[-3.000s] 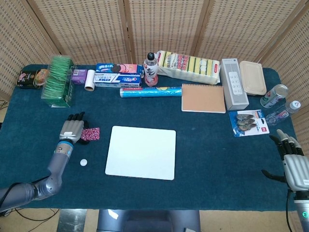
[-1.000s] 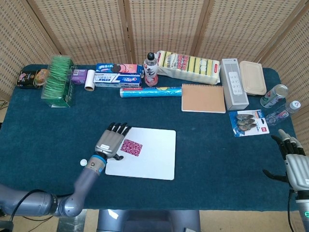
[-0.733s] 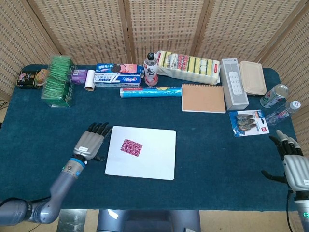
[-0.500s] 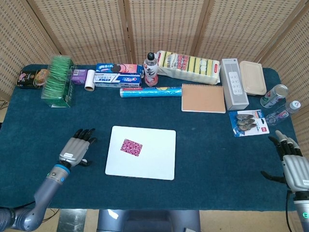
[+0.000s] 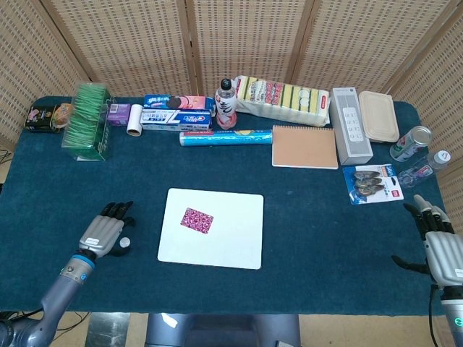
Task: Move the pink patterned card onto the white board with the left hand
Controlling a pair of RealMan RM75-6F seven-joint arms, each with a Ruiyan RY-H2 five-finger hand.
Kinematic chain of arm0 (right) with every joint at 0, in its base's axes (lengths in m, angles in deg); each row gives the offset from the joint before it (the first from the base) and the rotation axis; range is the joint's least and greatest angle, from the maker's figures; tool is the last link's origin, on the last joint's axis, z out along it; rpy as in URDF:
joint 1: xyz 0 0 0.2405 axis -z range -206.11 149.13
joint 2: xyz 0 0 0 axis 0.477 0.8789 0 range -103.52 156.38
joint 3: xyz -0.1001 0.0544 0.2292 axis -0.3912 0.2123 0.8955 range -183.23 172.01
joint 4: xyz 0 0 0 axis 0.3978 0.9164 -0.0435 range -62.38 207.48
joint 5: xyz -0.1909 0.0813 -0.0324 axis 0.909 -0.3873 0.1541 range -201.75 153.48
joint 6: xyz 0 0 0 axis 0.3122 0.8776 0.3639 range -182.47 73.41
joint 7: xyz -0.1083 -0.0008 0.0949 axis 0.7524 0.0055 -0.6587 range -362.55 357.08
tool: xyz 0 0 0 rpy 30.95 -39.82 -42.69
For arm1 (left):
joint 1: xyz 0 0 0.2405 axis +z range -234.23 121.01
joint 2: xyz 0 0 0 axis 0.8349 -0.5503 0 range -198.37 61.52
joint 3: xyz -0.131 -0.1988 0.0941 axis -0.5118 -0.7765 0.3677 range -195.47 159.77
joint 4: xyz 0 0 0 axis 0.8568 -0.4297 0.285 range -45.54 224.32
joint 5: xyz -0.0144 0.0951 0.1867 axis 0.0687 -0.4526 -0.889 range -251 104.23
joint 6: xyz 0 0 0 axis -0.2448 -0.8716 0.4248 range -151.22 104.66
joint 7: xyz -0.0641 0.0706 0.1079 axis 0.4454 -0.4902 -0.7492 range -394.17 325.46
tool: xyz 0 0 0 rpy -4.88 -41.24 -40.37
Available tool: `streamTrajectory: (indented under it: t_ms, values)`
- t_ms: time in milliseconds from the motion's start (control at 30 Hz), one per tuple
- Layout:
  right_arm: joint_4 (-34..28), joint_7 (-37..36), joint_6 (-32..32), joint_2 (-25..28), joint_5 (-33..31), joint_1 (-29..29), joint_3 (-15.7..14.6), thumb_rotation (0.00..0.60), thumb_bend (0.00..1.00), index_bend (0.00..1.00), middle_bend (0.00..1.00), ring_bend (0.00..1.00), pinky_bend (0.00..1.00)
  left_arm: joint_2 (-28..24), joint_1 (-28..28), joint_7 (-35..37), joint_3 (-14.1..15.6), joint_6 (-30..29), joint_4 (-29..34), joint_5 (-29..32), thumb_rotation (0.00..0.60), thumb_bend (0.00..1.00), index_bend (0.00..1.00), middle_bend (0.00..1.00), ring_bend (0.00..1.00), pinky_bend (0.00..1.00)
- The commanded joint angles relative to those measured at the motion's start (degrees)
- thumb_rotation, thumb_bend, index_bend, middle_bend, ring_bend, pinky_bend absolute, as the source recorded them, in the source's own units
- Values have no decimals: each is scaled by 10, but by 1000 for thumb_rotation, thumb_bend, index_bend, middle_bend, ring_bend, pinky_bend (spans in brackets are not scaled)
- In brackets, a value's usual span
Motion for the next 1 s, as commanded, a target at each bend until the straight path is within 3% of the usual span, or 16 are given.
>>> streamTrajectory:
  t_ms: [33, 400, 1000]
  values:
    - [-1, -1, 1, 1, 0, 0, 0, 600, 0, 96, 0, 0, 0, -5, 7, 7, 0, 3, -1, -6, 600, 214, 321, 0, 0, 21]
    - [-2, 0, 1, 1, 2, 1, -1, 600, 0, 96, 0, 0, 0, -15, 32, 14, -3, -3, -1, -38, 600, 214, 371, 0, 0, 22]
    - [-1, -6, 2, 3, 3, 1, -1, 600, 0, 96, 0, 0, 0, 2, 45, -4, -23, 13, -16, -38, 600, 227, 405, 0, 0, 22]
